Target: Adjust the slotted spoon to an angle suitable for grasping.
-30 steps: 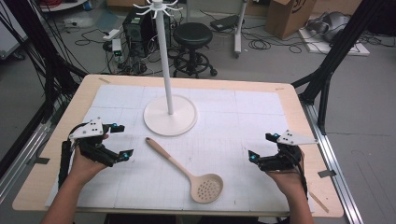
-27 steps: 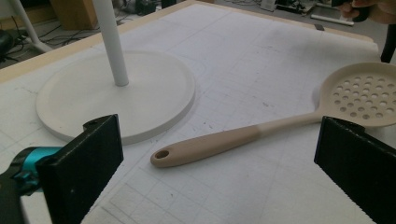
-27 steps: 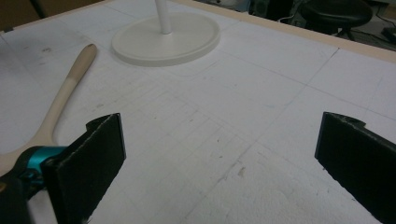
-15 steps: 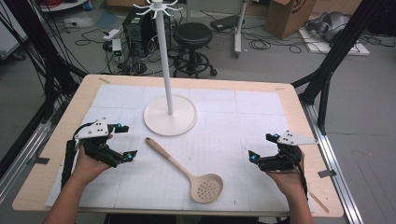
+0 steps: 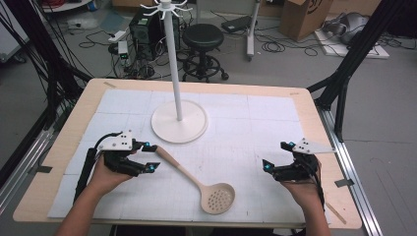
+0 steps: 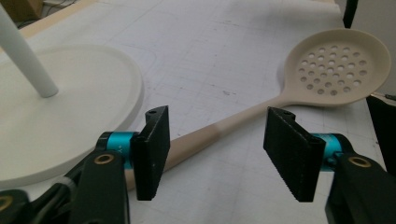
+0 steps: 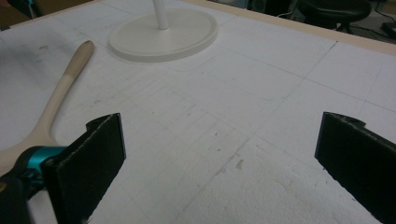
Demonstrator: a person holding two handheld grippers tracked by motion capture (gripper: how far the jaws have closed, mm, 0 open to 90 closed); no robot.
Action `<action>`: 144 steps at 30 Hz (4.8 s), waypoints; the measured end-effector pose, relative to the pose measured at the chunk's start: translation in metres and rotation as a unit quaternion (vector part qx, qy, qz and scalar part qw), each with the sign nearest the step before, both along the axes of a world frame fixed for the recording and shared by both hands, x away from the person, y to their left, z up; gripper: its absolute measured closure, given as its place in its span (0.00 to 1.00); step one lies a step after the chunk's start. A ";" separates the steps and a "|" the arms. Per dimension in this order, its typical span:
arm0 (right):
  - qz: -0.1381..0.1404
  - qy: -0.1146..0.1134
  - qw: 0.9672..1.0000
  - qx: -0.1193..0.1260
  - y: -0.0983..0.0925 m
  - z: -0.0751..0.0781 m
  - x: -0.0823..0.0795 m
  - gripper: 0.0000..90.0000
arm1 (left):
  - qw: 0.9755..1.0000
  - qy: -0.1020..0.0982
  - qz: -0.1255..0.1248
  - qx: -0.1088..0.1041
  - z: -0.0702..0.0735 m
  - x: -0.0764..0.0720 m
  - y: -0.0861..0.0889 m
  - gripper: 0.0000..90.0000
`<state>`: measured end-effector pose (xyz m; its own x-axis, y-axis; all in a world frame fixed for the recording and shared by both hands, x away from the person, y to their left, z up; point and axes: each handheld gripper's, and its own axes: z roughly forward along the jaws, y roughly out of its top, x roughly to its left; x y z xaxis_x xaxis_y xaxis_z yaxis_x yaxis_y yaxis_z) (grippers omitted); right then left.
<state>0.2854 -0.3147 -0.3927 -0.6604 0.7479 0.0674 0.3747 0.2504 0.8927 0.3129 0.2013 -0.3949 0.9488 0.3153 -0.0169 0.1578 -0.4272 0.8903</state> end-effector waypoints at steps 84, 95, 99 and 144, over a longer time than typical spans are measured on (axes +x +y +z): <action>-0.005 -0.003 1.000 -0.004 -0.002 0.002 0.001 0.01 | 0.993 0.017 -0.058 0.105 -0.039 0.014 -0.188 0.84; -0.009 -0.005 1.000 -0.002 -0.005 0.003 -0.003 0.01 | 0.999 0.004 -0.018 0.042 -0.003 0.004 -0.119 0.55; -0.008 -0.005 1.000 -0.005 -0.003 0.003 -0.003 0.01 | 1.000 0.002 -0.005 0.026 0.002 0.001 -0.096 0.47; -0.005 -0.007 1.000 0.001 0.002 0.011 0.000 0.01 | 0.992 -0.011 0.106 -0.064 0.033 0.003 0.033 0.02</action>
